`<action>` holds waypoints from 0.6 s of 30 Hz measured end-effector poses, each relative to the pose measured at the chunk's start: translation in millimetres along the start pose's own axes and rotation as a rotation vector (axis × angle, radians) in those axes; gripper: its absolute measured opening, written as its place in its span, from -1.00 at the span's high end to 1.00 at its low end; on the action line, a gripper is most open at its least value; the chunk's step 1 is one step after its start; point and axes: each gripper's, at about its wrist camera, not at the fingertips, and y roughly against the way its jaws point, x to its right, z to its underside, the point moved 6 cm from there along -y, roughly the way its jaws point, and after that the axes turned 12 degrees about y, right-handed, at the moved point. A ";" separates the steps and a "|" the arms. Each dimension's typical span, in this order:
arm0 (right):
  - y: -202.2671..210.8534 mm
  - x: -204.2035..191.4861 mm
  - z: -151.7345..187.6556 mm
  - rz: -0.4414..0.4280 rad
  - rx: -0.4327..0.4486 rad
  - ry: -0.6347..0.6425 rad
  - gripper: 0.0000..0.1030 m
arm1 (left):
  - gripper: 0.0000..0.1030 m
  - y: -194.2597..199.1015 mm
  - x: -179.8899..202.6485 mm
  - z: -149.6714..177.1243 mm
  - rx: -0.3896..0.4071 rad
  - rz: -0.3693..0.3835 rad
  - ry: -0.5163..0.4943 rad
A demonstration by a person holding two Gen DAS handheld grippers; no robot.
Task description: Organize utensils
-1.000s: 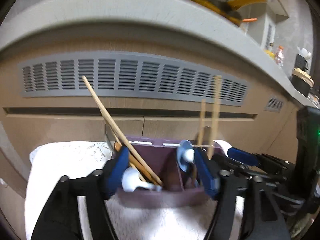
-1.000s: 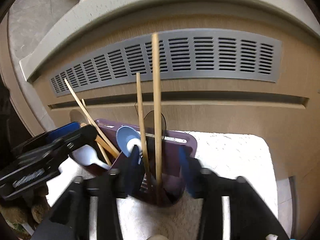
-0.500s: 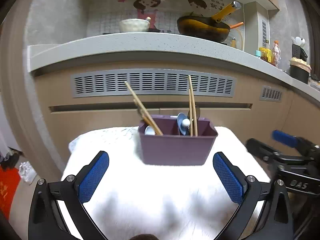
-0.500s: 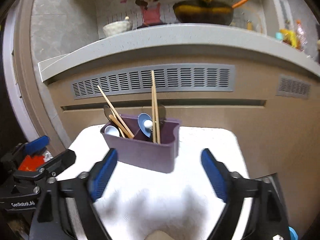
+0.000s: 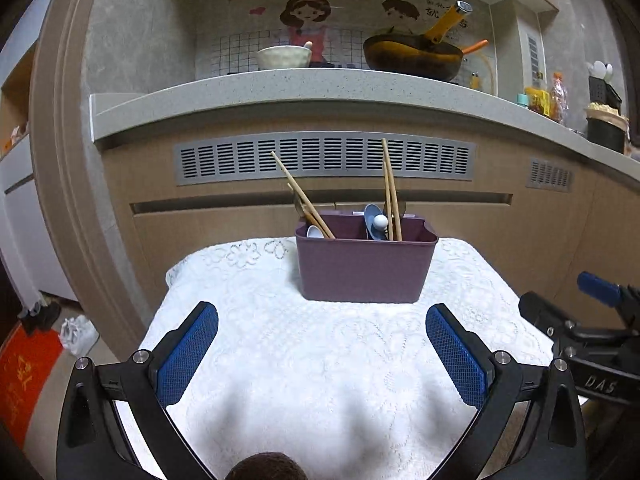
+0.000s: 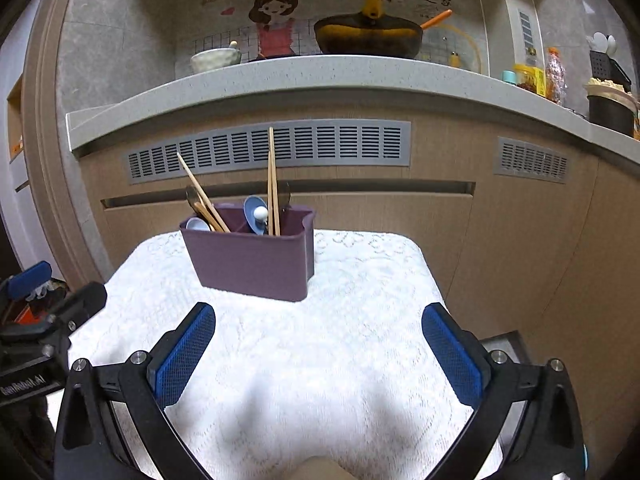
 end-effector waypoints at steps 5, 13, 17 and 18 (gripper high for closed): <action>1.0 0.5 3.4 0.013 0.003 0.011 -0.99 | -1.00 0.5 0.9 1.3 -0.009 0.008 0.008; -0.2 -1.4 3.5 0.005 -0.002 0.016 -0.99 | -1.00 -0.5 -0.4 1.4 -0.016 0.010 0.020; -0.9 -1.7 4.2 0.006 -0.006 0.017 -0.99 | -1.00 -0.8 -1.3 1.9 -0.019 0.011 0.026; -1.0 -1.7 4.3 0.005 -0.006 0.017 -0.99 | -1.00 -1.0 -1.5 2.0 -0.021 0.011 0.028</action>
